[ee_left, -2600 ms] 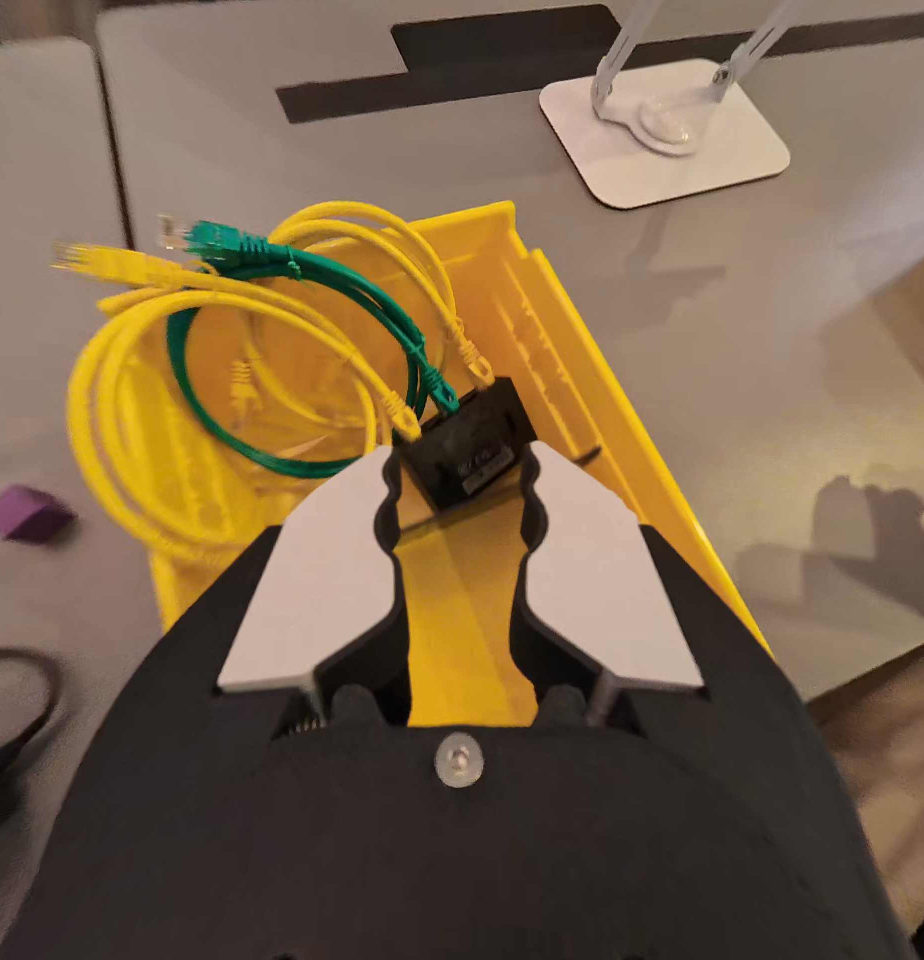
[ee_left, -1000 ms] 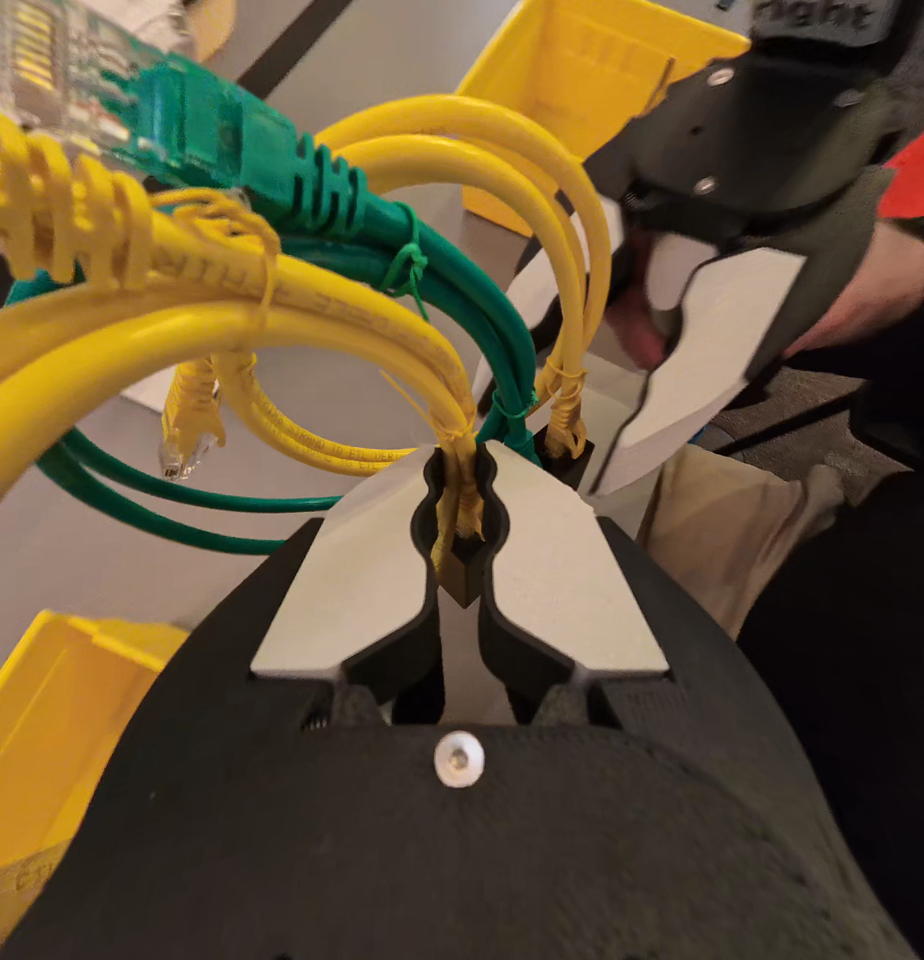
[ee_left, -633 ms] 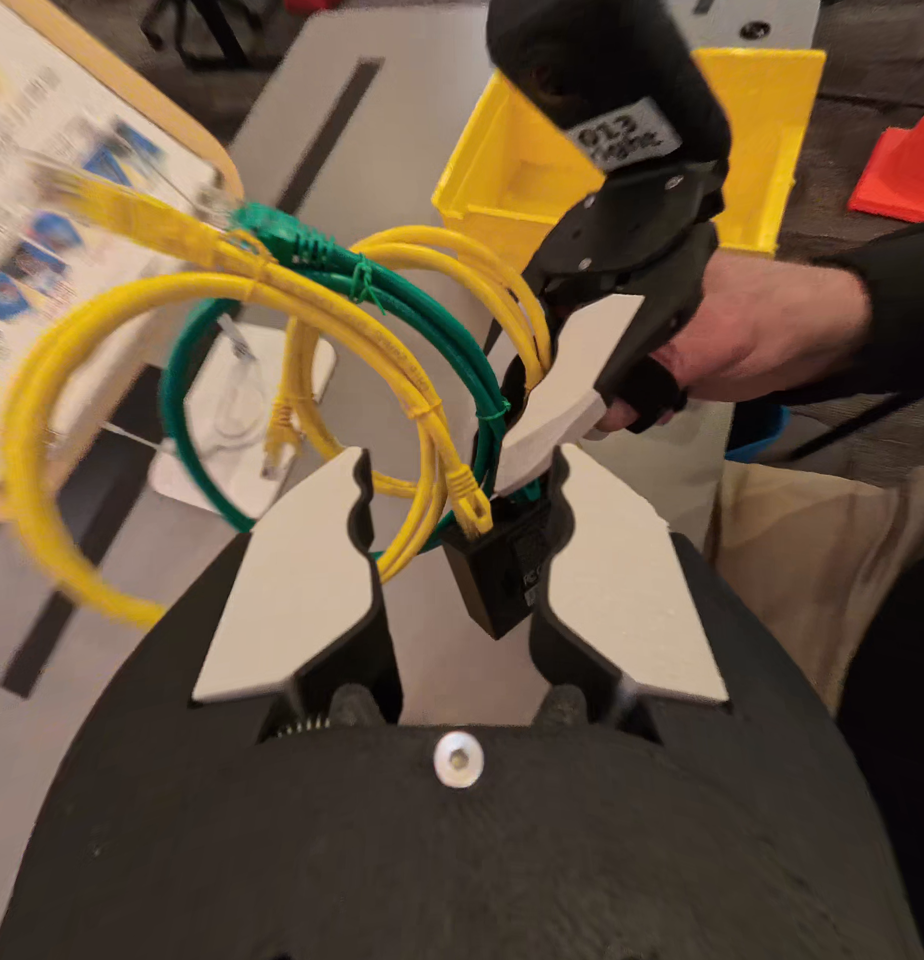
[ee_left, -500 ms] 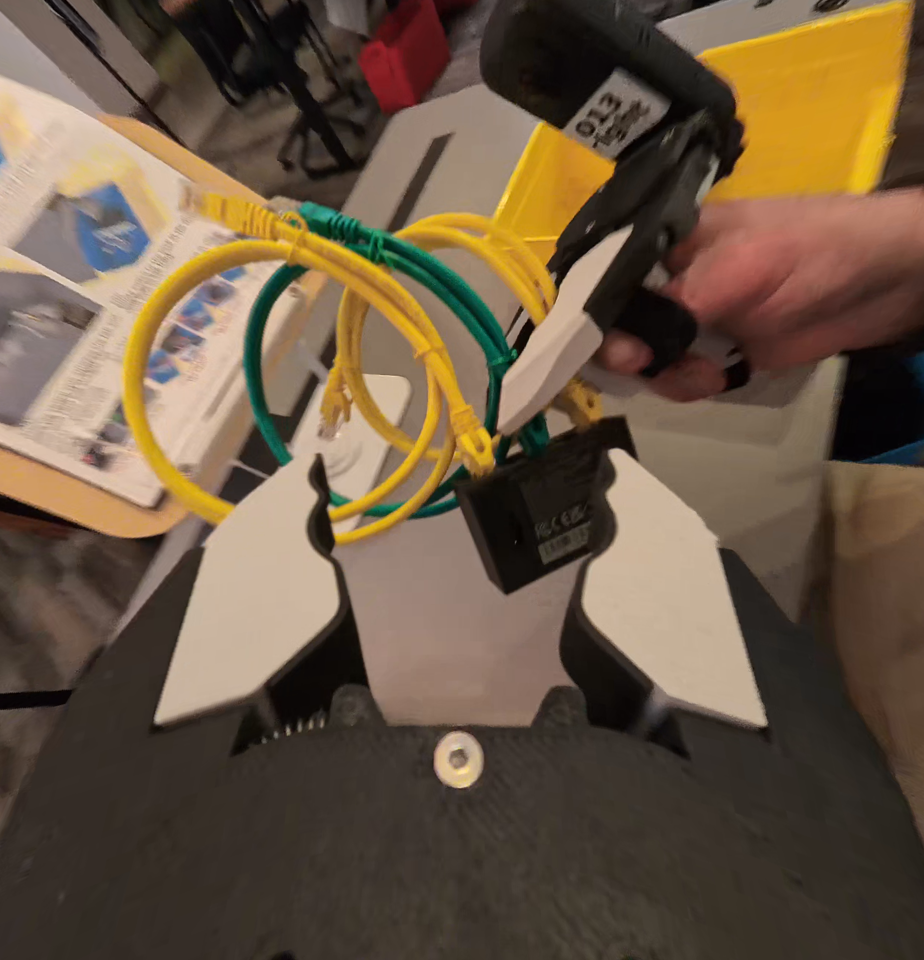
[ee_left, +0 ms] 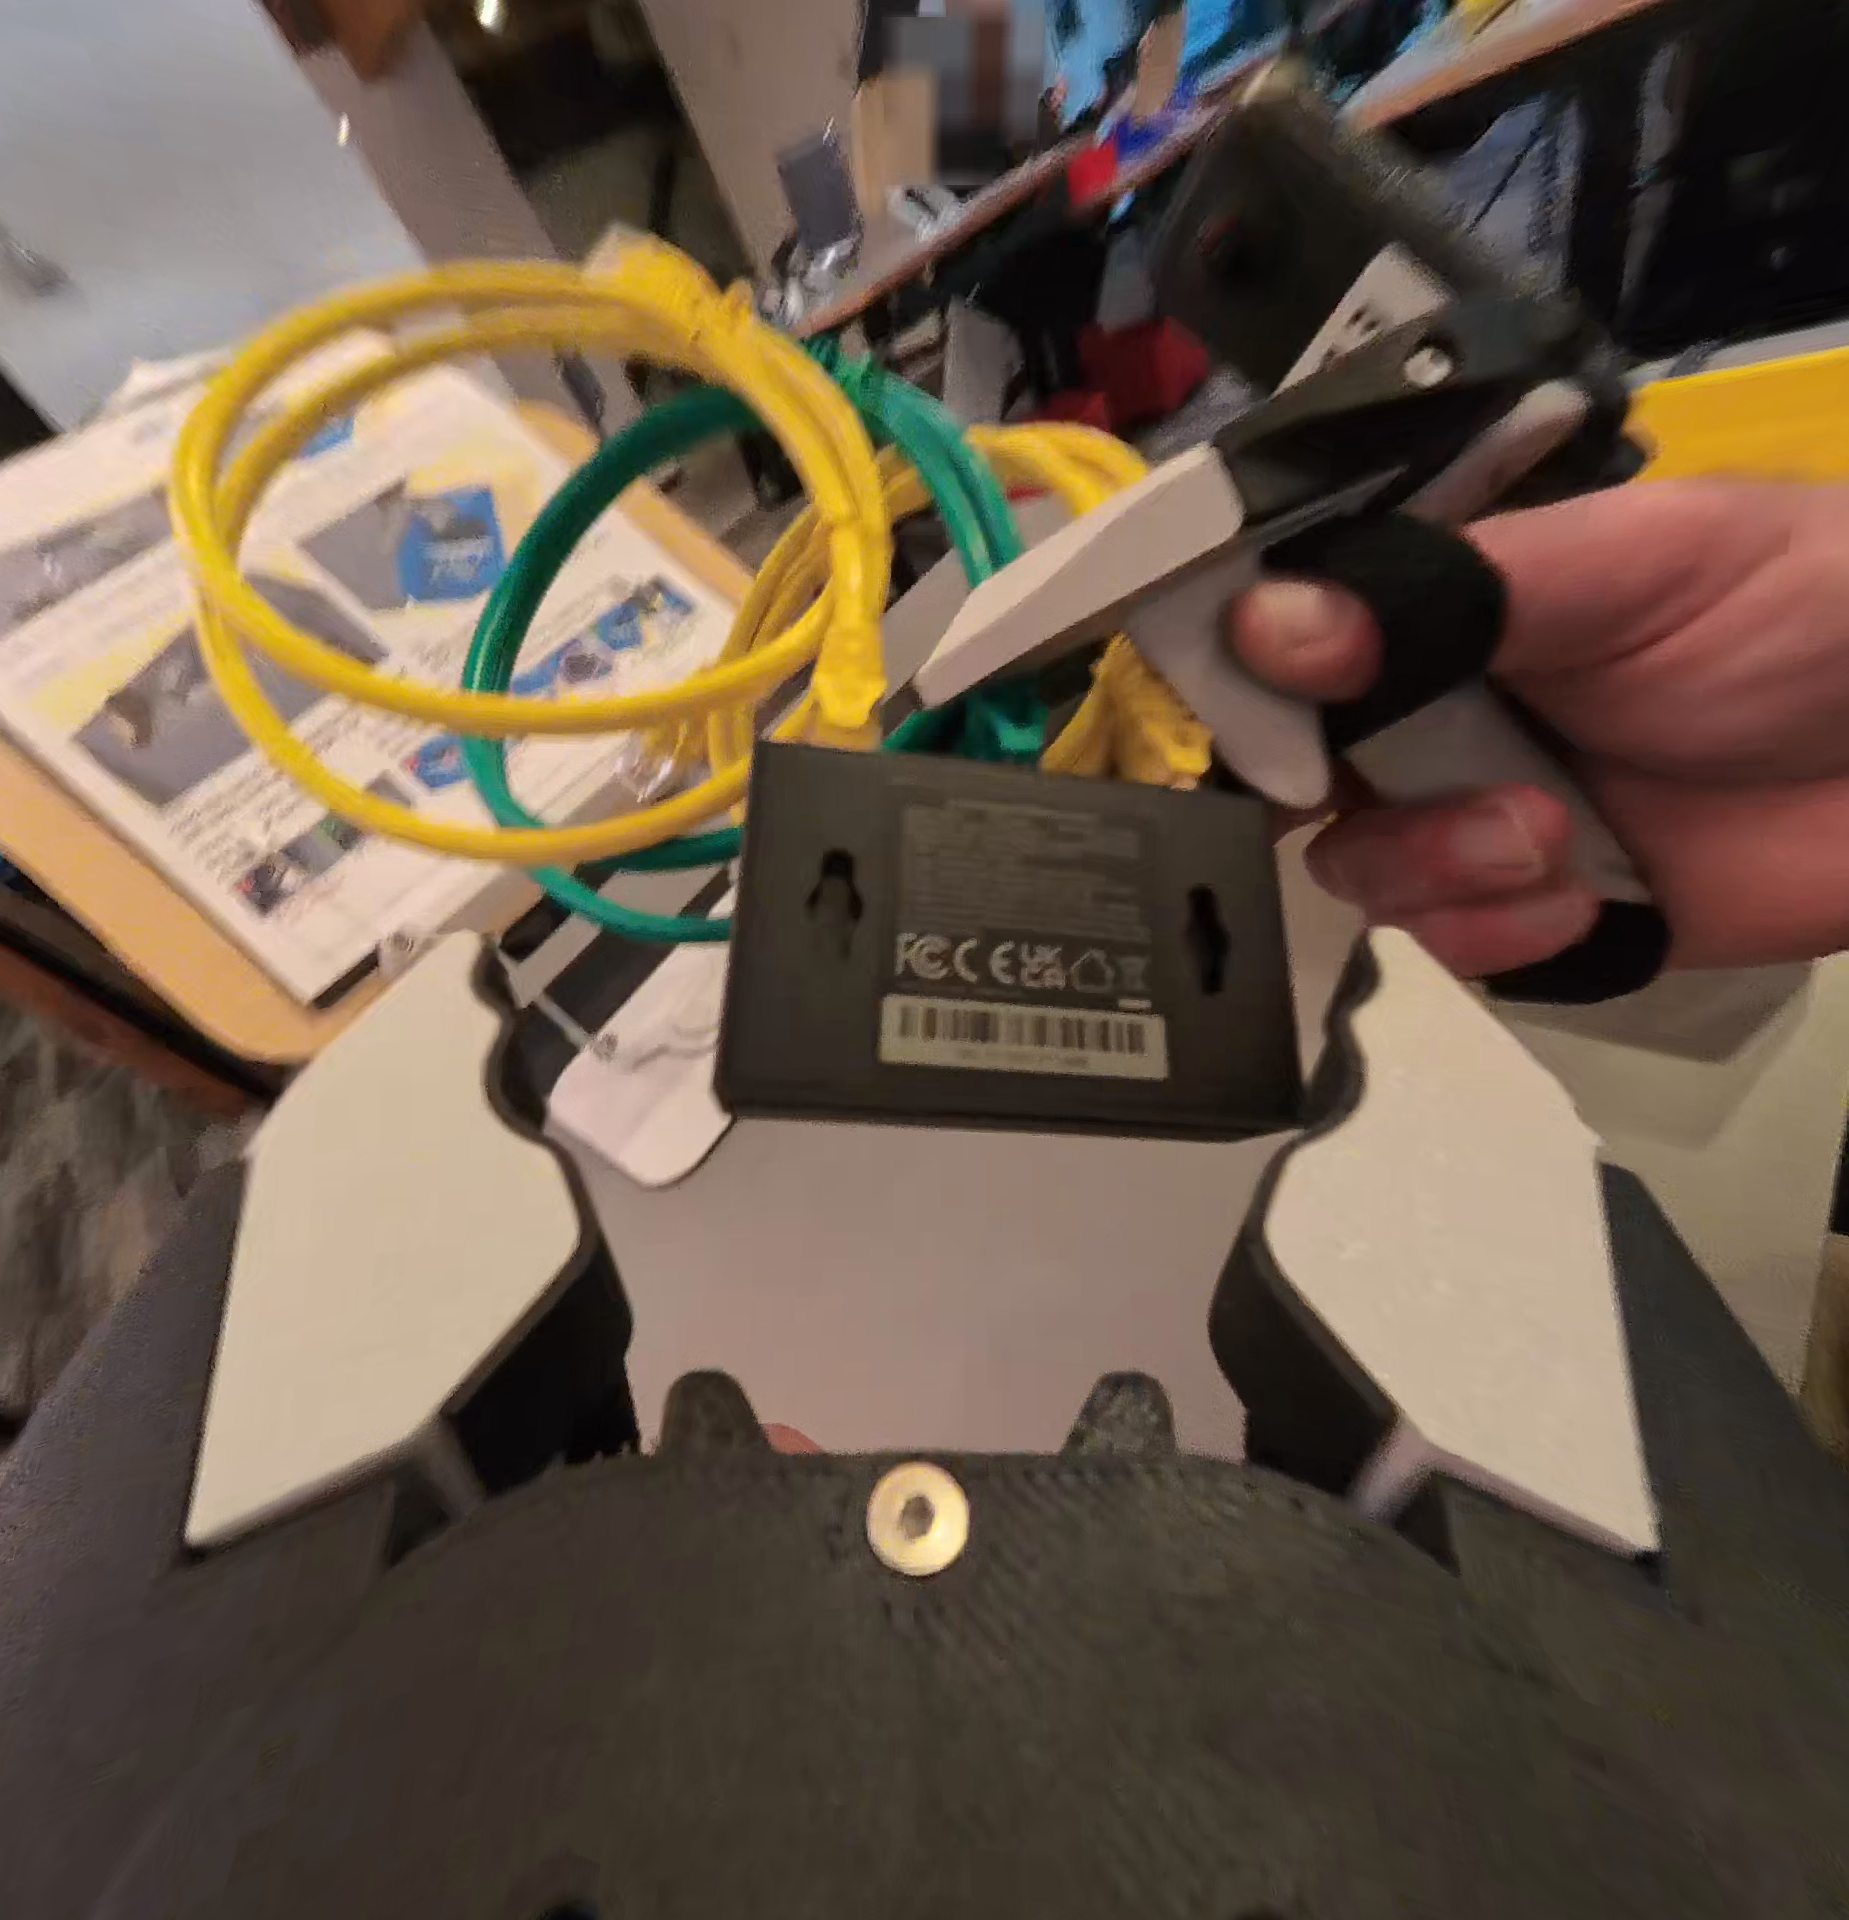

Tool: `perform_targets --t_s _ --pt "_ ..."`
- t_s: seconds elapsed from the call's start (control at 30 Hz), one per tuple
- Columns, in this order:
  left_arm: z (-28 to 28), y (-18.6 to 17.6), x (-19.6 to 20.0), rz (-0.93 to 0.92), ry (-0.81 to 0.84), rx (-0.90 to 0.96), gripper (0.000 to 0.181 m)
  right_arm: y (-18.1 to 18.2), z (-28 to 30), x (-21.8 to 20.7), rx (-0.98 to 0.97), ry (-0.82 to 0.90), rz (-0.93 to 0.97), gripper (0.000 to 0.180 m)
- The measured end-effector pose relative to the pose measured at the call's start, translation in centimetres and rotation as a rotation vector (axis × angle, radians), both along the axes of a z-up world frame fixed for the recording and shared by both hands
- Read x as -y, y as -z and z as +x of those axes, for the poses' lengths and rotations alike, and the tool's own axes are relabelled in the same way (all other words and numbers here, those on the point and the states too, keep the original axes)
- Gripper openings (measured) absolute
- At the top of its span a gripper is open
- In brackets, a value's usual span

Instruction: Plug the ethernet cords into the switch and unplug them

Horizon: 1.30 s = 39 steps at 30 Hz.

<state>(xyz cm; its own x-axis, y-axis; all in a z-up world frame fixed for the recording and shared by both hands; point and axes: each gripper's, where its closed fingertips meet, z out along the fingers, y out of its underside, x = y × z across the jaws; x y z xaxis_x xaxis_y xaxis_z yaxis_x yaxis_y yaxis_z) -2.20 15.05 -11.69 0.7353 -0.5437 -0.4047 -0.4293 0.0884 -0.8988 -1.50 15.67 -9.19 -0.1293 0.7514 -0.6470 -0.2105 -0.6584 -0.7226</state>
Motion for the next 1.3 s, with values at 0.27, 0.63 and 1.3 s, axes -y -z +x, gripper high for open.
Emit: perform_targets --t_s 0.27,0.63,1.3 --pt "1.0 0.1 0.6 0.123 0.035 -0.072 0.123 -0.4 -0.3 0.6 -0.100 -0.052 -0.102 0.015" --pt "1.0 -2.1 2.0 0.143 0.116 -0.010 0.122 -0.9 -0.7 1.2 -0.148 -0.117 -0.123 0.022" --pt "-1.9 -4.2 1.0 -0.206 0.251 0.492 0.121 1.0 -1.0 3.1 -0.088 -0.229 -0.106 0.028"
